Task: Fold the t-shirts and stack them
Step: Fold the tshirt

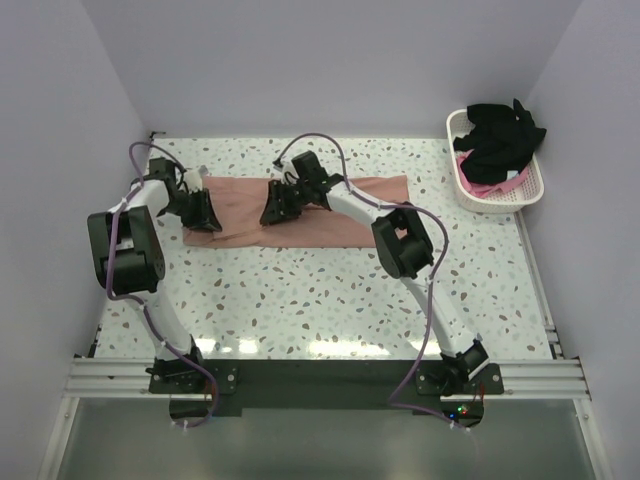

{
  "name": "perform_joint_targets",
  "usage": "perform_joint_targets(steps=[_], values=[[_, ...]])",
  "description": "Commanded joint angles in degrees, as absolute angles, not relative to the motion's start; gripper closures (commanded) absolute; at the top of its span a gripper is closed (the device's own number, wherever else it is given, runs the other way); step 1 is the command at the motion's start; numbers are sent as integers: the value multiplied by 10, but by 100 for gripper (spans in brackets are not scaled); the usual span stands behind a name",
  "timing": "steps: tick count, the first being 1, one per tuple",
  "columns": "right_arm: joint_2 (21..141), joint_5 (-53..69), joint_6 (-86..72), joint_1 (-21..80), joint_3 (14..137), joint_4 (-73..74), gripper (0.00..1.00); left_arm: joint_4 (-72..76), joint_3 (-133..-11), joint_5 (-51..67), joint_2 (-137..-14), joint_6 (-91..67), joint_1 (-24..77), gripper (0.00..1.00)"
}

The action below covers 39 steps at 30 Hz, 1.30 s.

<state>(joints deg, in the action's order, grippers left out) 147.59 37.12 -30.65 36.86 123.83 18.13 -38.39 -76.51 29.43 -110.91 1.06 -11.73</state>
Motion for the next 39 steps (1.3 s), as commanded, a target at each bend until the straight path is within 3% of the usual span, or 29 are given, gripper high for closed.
perform_joint_targets(steps=[1, 3, 6, 7, 8, 10, 23, 39], values=[[1491, 388, -323, 371, 1269, 145, 58, -366, -794, 321, -1112, 4, -122, 77], [1492, 384, -323, 370, 1273, 146, 71, -363, -801, 320, -1114, 4, -122, 83], [1493, 377, -323, 370, 1273, 149, 85, -362, -816, 310, -1130, -19, -123, 83], [1493, 376, -323, 370, 1273, 149, 89, -363, -821, 308, -1139, -22, -123, 79], [1493, 374, -321, 370, 1274, 150, 95, -361, -827, 308, -1143, -23, -123, 66], [1493, 373, -317, 369, 1274, 154, 100, -355, -831, 302, -1148, -27, -123, 59], [1491, 378, -308, 368, 1266, 161, 100, -345, -908, 326, -1205, -31, -124, 57], [1490, 379, -307, 367, 1265, 161, 100, -376, -928, 260, -1223, -40, -131, 52]])
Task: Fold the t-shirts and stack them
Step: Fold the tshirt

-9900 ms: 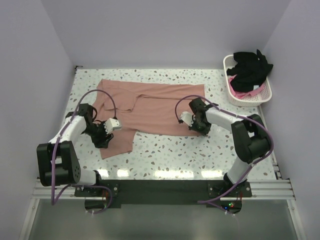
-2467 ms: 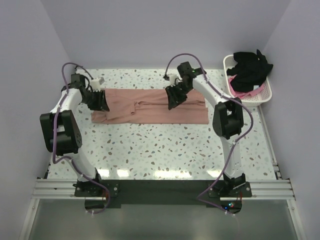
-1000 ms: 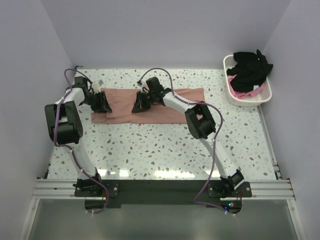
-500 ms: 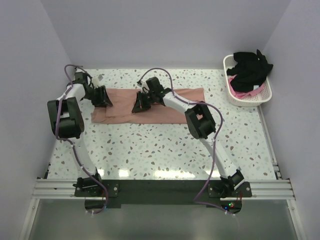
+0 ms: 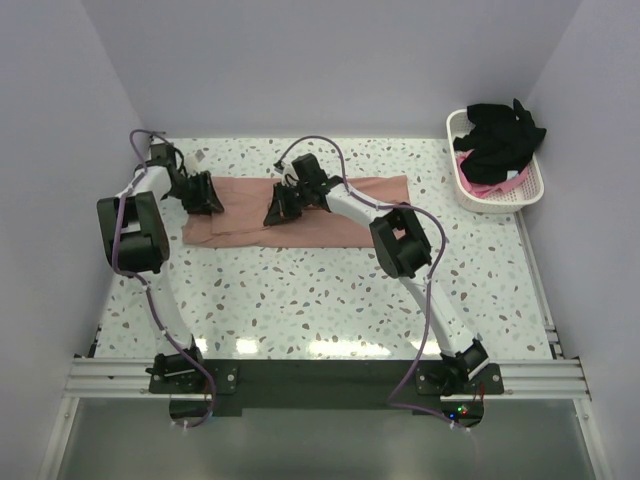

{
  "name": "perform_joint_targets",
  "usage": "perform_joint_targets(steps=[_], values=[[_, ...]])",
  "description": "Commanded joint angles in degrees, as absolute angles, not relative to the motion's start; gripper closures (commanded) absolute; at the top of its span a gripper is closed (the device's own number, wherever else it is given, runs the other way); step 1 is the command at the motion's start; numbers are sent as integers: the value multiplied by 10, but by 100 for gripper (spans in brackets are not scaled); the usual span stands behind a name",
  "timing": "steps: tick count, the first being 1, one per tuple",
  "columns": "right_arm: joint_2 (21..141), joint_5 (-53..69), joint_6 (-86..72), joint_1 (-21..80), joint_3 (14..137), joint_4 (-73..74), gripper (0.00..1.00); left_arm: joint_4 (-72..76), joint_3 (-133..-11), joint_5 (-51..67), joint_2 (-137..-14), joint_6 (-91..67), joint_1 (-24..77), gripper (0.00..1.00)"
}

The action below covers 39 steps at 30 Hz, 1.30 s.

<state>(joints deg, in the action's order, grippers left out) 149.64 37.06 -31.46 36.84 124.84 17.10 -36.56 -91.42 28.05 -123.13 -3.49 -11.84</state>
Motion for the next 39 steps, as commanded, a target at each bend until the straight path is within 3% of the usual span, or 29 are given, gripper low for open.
perform_joint_targets(steps=[1, 12, 15, 16, 19, 22, 39], values=[[1490, 379, -308, 368, 1264, 162, 100, -375, -925, 259, -1214, -40, -133, 52], [1487, 381, -304, 367, 1257, 162, 100, -352, -918, 286, -1225, -55, -141, 52], [1486, 382, -302, 367, 1255, 163, 100, -339, -927, 302, -1234, -57, -140, 65], [1486, 382, -301, 367, 1255, 163, 100, -338, -934, 306, -1236, -56, -141, 76], [1485, 384, -299, 367, 1255, 164, 100, -332, -940, 318, -1235, -52, -141, 90], [1487, 385, -299, 367, 1258, 163, 100, -324, -943, 327, -1228, -47, -140, 100], [1482, 382, -311, 367, 1259, 145, 100, -329, -1012, 345, -1239, -6, -134, 100]])
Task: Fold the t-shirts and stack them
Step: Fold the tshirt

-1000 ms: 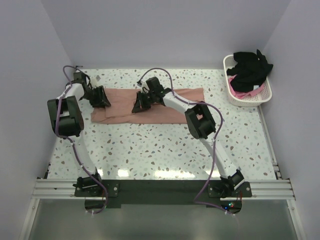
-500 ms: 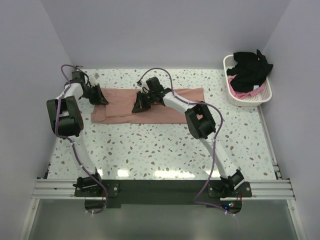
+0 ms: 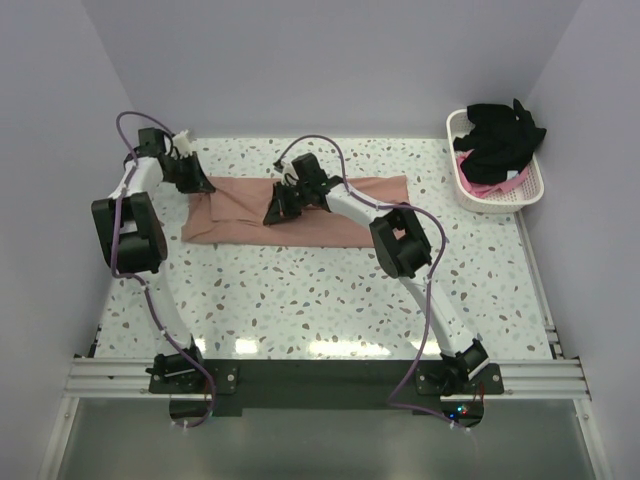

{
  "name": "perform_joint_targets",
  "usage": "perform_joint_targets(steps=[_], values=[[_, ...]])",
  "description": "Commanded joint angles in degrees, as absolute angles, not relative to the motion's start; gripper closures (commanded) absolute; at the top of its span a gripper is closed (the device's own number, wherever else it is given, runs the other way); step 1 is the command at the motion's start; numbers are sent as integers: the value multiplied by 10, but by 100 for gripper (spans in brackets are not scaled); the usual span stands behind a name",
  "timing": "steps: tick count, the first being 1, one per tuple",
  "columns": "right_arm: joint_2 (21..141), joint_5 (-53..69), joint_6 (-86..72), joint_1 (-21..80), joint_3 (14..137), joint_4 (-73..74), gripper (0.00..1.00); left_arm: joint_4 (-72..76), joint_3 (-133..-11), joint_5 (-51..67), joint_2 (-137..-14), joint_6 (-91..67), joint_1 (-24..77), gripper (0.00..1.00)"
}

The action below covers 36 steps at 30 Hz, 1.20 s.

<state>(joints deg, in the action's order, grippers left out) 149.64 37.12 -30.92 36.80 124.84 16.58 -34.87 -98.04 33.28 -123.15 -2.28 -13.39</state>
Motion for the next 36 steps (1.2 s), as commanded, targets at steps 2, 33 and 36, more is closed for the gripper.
perform_joint_targets(steps=[2, 33, 36], values=[[1482, 381, -311, 367, 1258, 144, 100, -330, -1018, 343, -1245, -4, -132, 100], [1336, 279, 44, 215, 1280, 522, 38, -382, -804, 216, -1078, 178, -4, 65], [1334, 193, 115, 196, 1259, 548, 44, -371, -790, 182, -1088, 171, 17, 71]])
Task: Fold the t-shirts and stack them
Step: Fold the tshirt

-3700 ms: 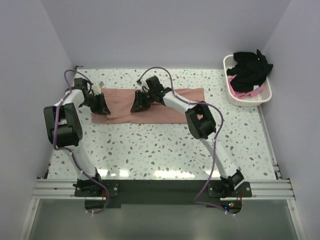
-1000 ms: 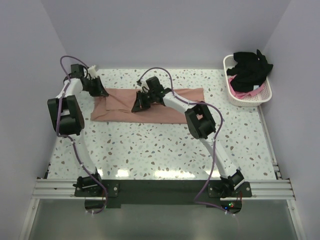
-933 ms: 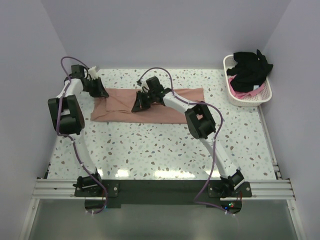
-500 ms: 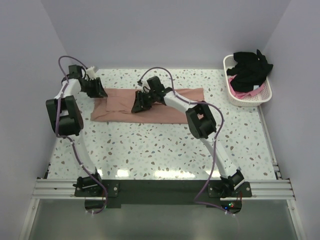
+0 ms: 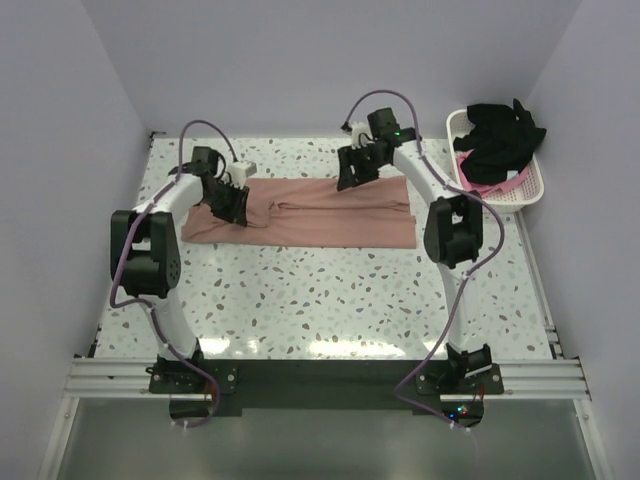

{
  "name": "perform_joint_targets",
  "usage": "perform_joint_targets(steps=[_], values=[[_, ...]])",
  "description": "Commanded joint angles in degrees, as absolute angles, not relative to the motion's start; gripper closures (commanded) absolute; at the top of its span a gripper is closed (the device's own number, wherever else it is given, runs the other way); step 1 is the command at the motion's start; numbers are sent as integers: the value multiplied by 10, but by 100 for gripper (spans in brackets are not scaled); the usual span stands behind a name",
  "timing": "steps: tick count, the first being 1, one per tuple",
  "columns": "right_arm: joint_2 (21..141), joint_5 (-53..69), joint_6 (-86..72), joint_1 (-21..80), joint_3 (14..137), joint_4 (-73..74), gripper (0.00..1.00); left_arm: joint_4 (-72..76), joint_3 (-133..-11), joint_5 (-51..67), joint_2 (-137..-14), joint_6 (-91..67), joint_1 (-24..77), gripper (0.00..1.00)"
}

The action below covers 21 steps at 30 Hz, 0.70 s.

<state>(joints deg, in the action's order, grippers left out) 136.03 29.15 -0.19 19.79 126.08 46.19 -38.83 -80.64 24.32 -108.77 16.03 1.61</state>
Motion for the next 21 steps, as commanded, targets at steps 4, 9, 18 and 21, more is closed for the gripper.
perform_joint_targets(steps=[4, 9, 18, 21], values=[[1336, 107, 162, 178, 1230, 521, 51, -364, -795, 136, -1113, 166, 19, 75], [1353, 23, 200, 163, 1200, 519, 57, -363, -804, 104, -1152, 161, 19, 79], [1314, 89, 259, 185, 1068, 597, 78, -369, -909, 55, -1262, 189, 15, 84], [1249, 207, 296, 237, 984, 633, 77, -395, -1052, 54, -1341, 200, 14, 85]])
